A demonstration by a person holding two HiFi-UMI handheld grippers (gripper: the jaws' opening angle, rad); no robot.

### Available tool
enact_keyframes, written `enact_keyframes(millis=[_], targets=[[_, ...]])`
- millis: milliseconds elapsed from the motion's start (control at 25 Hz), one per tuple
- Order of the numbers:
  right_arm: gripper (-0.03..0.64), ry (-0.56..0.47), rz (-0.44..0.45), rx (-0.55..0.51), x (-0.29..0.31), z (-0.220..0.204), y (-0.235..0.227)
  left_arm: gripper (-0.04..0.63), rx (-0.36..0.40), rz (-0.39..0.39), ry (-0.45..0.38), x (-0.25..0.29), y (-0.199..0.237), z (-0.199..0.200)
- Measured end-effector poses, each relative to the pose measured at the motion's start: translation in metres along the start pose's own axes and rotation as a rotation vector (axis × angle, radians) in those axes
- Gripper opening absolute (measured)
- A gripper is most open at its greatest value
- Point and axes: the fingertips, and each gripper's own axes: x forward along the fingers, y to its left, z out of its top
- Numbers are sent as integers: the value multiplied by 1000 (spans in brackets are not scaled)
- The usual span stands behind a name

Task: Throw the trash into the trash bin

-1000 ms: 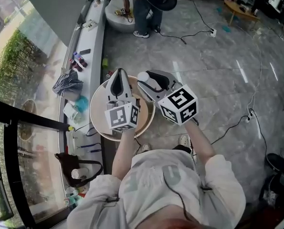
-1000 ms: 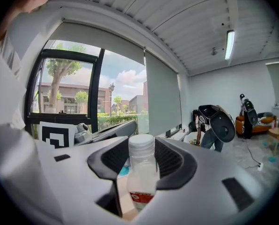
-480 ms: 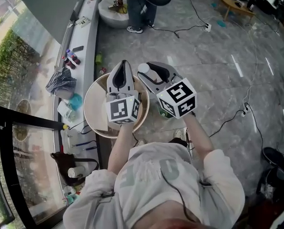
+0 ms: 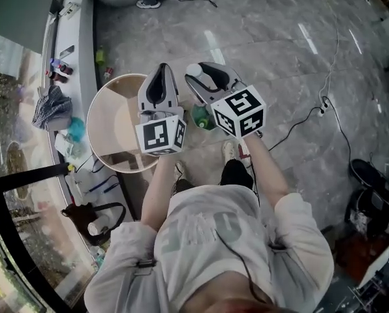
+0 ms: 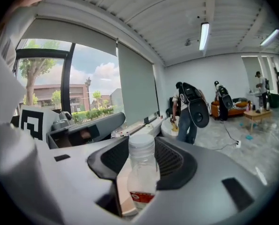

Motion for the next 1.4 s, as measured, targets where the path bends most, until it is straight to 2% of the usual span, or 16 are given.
enact_keyframes(millis=[200, 360, 480, 600, 720, 880, 1160, 1400], targets=[[179, 177, -12, 89, 12, -121, -63, 12, -1, -35, 133, 22, -33, -100], [181, 332, 22, 178, 27, -241, -91, 12, -57, -13, 276, 13, -38, -186], [181, 444, 30, 141, 49, -319, -113, 12, -71, 7, 323, 9, -28, -230], [181, 477, -2, 80, 64, -373, -119, 12, -79, 33, 363, -13, -6, -261], [181, 495, -17, 105, 76, -404, -121, 12, -68, 66, 388, -27, 14, -281], [181, 503, -42, 111, 83, -430, -121, 12, -33, 71, 360, -35, 28, -280], [181, 584, -80, 105, 84, -456, -120, 12, -31, 71, 363, -41, 39, -285], [181, 583, -63, 115, 83, -459, -115, 12, -38, 63, 345, -40, 35, -280]])
